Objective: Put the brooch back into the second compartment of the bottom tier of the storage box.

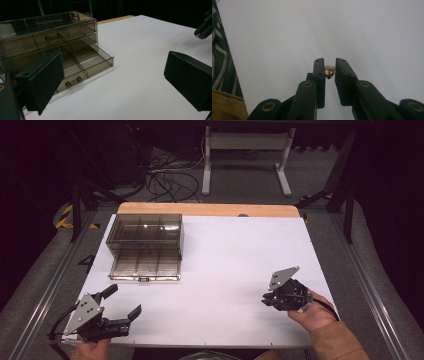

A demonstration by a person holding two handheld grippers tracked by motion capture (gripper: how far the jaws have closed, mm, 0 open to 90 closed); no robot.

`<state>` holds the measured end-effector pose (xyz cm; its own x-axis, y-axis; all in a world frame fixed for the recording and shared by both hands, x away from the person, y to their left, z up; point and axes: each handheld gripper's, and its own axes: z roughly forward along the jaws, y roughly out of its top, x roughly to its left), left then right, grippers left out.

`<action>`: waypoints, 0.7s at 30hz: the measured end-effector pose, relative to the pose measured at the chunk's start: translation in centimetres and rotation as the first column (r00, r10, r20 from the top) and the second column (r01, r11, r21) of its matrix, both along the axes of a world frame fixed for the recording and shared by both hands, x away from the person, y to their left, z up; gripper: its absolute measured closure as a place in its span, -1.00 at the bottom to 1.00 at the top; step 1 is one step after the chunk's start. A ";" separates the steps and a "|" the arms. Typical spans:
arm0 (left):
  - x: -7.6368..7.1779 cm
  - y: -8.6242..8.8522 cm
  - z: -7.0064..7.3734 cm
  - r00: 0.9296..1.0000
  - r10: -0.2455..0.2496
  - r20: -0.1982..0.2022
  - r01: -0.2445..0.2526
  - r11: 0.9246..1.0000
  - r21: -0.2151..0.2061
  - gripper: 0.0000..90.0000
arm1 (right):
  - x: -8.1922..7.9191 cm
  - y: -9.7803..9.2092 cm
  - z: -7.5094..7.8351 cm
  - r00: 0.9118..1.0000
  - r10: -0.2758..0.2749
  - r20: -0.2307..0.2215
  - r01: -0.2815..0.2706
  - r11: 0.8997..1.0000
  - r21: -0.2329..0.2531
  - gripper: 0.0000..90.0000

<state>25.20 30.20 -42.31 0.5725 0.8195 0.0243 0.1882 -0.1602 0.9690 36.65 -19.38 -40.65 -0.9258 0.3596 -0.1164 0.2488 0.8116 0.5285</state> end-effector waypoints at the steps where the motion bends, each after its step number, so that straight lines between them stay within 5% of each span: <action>1: 0.0 0.0 0.0 1.000 0.000 -0.001 0.000 1.000 0.000 -0.92 | 0.0 0.0 0.1 1.000 0.001 -0.002 -0.001 1.000 0.001 0.76; 12: 0.1 0.0 0.0 1.000 0.000 -0.004 0.000 1.000 0.005 -0.92 | 0.0 -0.2 1.0 1.000 -0.013 0.025 0.012 0.998 0.066 0.76; 21: 0.1 0.0 -0.1 1.000 -0.003 -0.006 0.003 1.000 0.001 -0.92 | 0.1 -0.1 2.1 0.998 -0.028 0.065 0.015 0.983 0.181 0.76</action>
